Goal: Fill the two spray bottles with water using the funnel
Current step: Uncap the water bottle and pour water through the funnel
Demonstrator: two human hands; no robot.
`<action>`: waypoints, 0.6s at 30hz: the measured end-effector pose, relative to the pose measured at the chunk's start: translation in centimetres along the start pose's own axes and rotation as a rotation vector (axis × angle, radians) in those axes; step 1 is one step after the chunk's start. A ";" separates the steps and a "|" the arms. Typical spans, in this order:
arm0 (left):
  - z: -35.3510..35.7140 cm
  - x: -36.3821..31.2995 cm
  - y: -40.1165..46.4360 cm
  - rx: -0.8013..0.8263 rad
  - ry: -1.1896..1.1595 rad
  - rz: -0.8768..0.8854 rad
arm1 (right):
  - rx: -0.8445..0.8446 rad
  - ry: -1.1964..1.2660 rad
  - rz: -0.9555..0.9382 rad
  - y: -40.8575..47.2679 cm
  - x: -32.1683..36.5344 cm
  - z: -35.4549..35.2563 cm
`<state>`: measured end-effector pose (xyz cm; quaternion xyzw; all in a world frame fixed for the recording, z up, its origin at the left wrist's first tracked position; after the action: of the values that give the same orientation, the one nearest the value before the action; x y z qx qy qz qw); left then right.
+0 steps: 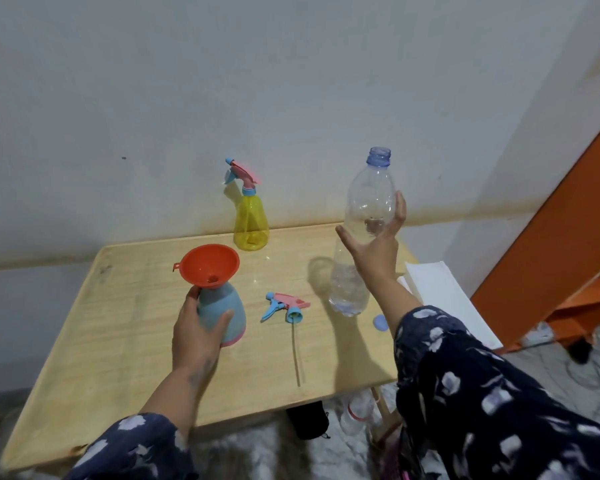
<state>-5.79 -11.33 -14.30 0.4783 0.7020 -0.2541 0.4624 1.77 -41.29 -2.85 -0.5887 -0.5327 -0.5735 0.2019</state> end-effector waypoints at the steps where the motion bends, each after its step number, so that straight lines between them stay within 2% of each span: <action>1: 0.0 0.0 0.0 -0.003 -0.002 0.002 | -0.008 0.007 0.006 0.1 -0.2 0.0; 10: 0.0 0.0 0.0 0.012 -0.009 0.005 | -0.002 -0.010 -0.010 0.0 -0.1 -0.3; 18: -0.1 -0.2 0.0 0.044 0.035 -0.001 | 0.144 -0.115 0.178 -1.5 -1.3 -1.9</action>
<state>-5.79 -11.28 -14.09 0.4924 0.7045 -0.2612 0.4394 -0.08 -42.91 -4.09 -0.6497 -0.5287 -0.4789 0.2628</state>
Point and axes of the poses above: each hand's wrist, its own y-axis towards the middle knuckle, its own z-axis out of the palm, x = y × z, the point moved 4 cm from there along y, towards the middle knuckle, and after that the axes turned 2 degrees about z, right-handed, at the moved point
